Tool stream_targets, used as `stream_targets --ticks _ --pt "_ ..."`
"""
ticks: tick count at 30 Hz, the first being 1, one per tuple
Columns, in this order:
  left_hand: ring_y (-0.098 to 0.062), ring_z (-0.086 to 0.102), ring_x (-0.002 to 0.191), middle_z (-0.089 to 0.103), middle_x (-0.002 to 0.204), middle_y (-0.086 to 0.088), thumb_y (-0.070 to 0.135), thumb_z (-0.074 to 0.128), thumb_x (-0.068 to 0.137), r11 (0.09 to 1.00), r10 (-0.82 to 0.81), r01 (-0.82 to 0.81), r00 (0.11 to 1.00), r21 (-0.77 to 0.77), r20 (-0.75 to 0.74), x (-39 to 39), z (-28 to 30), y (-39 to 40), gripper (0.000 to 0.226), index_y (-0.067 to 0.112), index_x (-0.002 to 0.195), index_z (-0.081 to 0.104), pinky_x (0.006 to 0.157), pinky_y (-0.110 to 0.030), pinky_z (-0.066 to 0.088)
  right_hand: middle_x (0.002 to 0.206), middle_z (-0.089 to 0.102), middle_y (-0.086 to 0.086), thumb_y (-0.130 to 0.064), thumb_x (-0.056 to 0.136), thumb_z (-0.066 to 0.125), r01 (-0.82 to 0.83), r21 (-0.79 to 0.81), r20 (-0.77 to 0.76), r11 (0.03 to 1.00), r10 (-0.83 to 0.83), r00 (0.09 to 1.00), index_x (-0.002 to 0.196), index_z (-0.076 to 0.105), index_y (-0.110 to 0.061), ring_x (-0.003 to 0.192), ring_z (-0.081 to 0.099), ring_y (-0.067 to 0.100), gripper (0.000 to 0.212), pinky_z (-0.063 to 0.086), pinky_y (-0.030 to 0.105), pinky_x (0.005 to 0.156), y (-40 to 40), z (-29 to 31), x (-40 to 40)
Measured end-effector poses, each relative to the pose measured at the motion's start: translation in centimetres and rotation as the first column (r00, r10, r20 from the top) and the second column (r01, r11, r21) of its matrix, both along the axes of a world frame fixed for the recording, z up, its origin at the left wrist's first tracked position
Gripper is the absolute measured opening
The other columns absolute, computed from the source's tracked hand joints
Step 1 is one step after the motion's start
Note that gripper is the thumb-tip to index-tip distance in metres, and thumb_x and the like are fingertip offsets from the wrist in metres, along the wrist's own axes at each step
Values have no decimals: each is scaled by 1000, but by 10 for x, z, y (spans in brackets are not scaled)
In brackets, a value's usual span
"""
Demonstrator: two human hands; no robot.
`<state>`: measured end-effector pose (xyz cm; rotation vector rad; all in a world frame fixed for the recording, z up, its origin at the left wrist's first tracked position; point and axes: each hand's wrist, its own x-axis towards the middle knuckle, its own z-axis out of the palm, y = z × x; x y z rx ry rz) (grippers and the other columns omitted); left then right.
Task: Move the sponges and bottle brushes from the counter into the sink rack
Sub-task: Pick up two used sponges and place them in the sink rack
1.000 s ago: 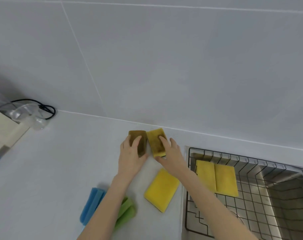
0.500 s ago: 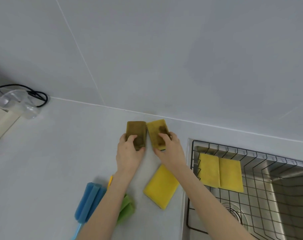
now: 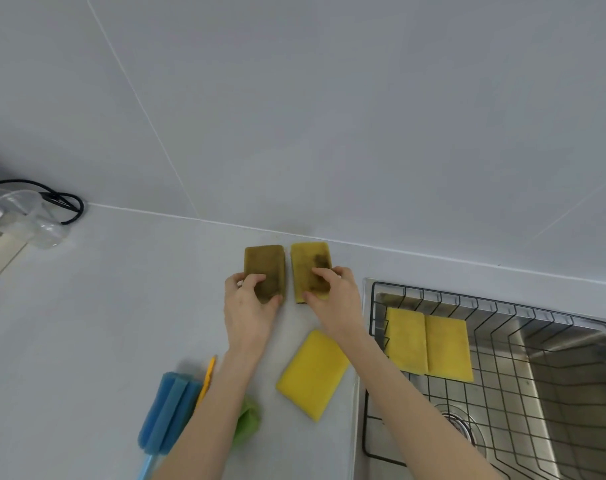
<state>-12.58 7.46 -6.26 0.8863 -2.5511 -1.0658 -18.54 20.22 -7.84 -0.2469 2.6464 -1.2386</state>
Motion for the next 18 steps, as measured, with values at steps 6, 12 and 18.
stream_targets --ticks 6,12,18 --pt "-27 55 106 49 122 -13 16 79 68 999 -43 43 997 -11 -64 3 19 29 43 11 108 62 89 -28 42 127 44 6 -24 77 73 32 -37 -71 999 -35 997 120 56 -21 94 48 11 46 37 18 85 25 16 13" --pt "-24 55 102 49 119 -10 21 82 66 994 -110 107 985 -25 -135 5 40 77 43 16 104 64 82 -27 42 125 44 4 -27 76 74 121 -63 -184 991 -130 974 118 58 -23 97 46 8 44 39 18 82 77 39 26" --pt "-24 55 103 50 118 -10 19 82 65 976 -215 216 960 -11 -178 8 45 139 41 16 102 65 80 -25 42 122 45 -2 -30 74 75 236 -32 -218 971 -237 947 115 59 -28 100 48 8 44 38 20 81 147 50 42"
